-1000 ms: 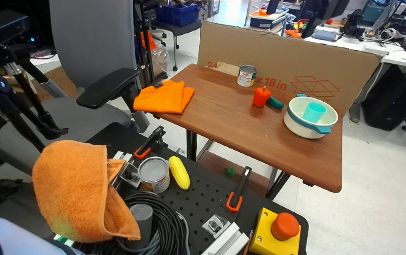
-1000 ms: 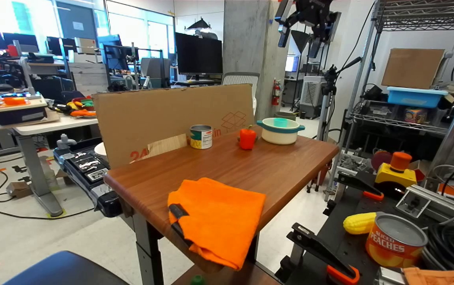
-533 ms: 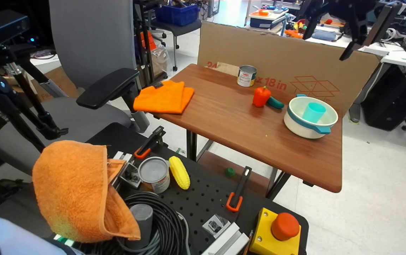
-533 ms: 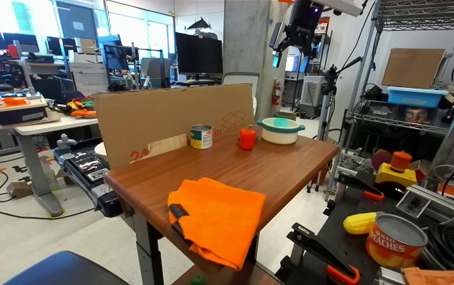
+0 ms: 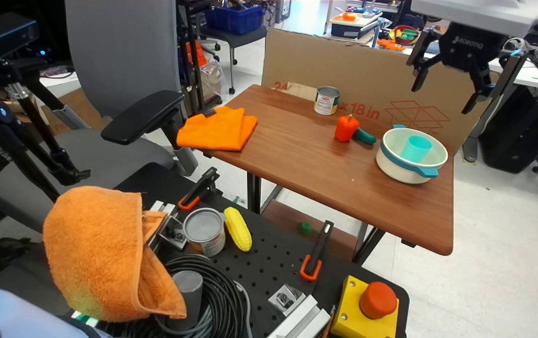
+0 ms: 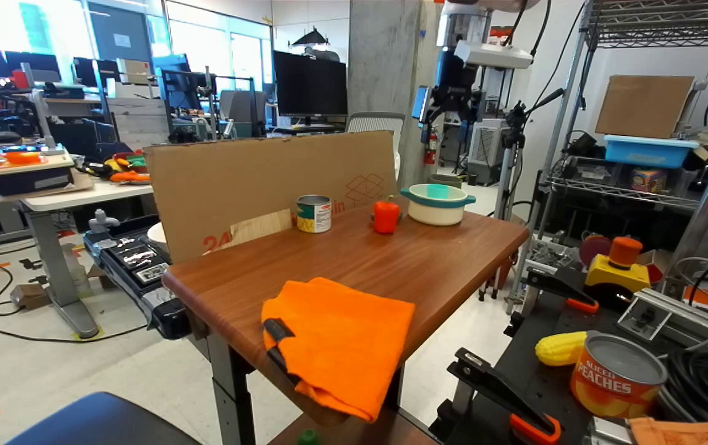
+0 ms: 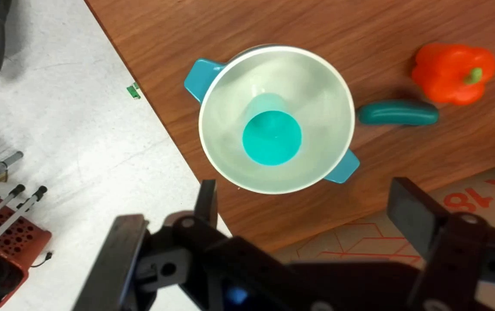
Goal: Remove the blue cup out of the bowl
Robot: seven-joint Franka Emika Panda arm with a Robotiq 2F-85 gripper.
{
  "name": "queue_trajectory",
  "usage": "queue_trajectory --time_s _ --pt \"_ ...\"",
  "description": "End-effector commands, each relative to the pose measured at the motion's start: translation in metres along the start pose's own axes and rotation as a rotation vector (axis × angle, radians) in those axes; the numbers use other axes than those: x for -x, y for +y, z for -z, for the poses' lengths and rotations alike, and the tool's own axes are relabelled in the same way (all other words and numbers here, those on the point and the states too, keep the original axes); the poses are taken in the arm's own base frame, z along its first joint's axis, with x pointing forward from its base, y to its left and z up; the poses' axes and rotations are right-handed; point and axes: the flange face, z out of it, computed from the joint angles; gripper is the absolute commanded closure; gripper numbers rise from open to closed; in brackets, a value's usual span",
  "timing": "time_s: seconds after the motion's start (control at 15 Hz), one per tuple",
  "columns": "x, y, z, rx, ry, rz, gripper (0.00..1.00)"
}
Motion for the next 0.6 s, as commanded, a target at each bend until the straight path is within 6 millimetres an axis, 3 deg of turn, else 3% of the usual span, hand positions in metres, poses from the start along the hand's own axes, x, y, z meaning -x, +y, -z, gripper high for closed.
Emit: queue_trajectory --time_s 0.0,0.53 --pt "-0.018 0.003 -0.023 0.026 -0.029 0.043 0.00" --pt "-0.028 -0.003 -0.077 0.055 -0.142 0.059 0.00"
